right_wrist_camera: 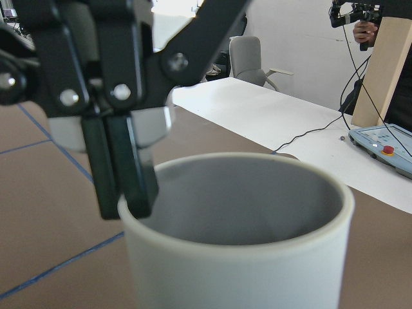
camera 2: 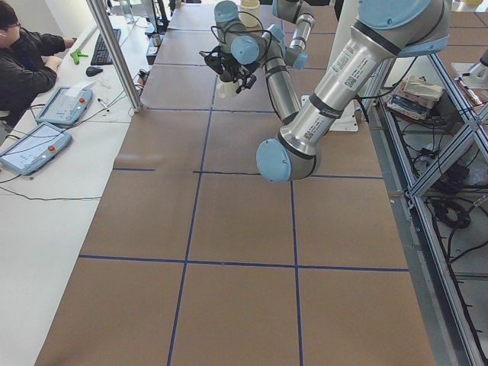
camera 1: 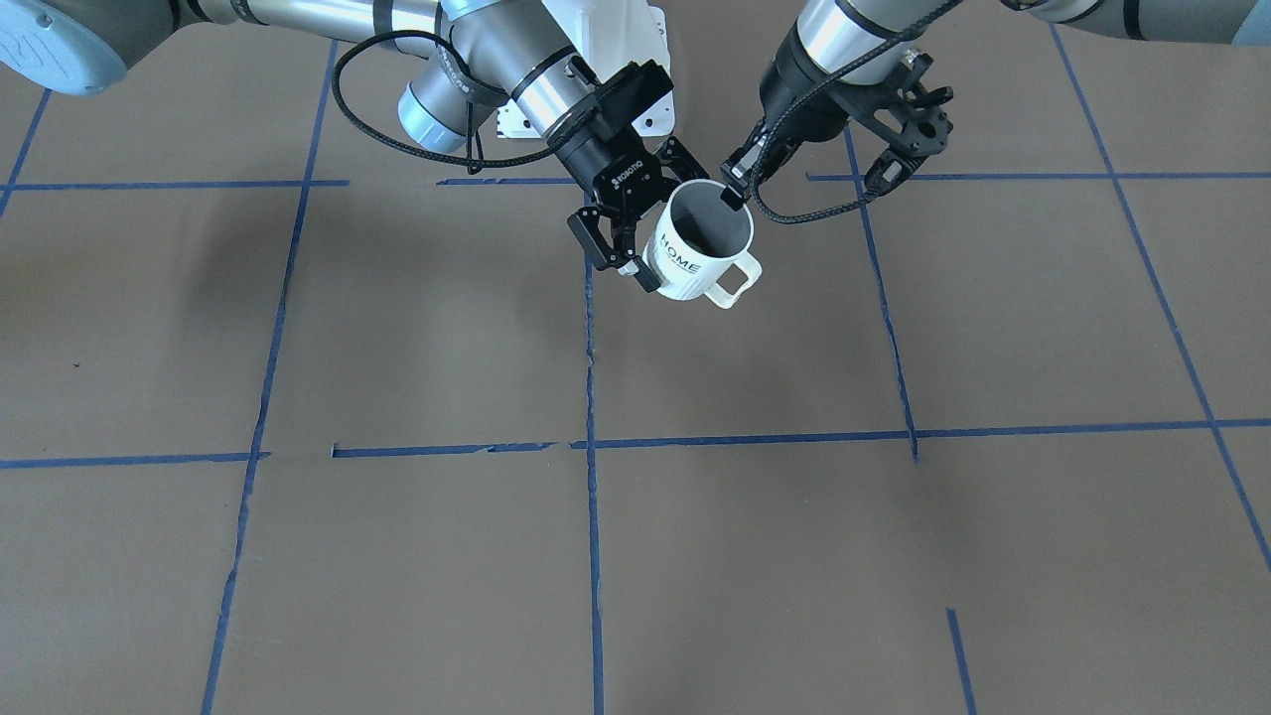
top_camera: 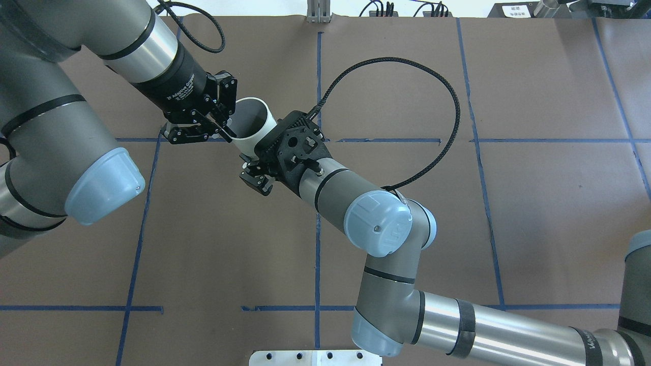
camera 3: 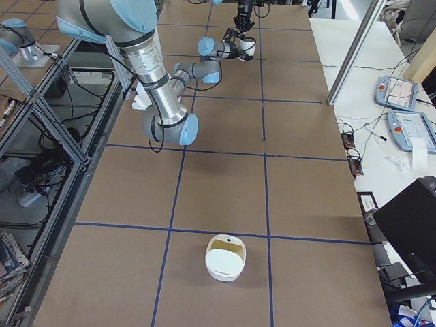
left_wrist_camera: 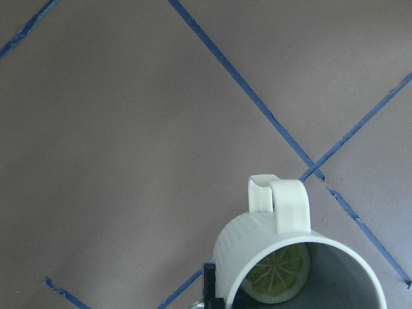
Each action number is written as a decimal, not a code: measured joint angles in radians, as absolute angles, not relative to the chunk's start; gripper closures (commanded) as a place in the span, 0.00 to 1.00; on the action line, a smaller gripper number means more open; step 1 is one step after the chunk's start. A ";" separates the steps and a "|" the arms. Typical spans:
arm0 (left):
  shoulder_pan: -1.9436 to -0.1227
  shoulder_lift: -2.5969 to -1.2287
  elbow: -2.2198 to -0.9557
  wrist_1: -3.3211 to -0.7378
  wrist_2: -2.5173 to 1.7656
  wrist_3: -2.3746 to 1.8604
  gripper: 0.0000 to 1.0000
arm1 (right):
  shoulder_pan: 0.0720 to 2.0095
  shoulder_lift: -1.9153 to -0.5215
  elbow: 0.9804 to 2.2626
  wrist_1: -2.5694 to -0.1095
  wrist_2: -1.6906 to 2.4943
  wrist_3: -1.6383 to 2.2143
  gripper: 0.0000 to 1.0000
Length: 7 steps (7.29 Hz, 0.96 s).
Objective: Left arm hands cup to right arm to dump lemon
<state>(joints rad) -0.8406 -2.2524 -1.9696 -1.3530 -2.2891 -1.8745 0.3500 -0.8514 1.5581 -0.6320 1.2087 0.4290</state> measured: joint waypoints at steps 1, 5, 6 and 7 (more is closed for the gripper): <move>-0.841 -2.253 -1.971 -1.353 -2.290 -1.875 1.00 | 0.350 -0.851 1.558 -0.632 1.209 0.429 0.01; -0.838 -2.253 -1.973 -1.353 -2.291 -1.875 1.00 | 0.346 -0.851 1.557 -0.632 1.211 0.430 0.35; -0.838 -2.253 -1.973 -1.353 -2.291 -1.875 0.89 | 0.346 -0.852 1.558 -0.631 1.212 0.431 0.72; -0.838 -2.253 -1.972 -1.354 -2.291 -1.873 0.41 | 0.345 -0.855 1.560 -0.629 1.213 0.433 0.77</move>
<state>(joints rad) -0.8376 -2.2527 -1.9724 -1.3540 -2.2909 -1.8735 0.3449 -0.8547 1.5604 -0.6292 1.2134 0.4333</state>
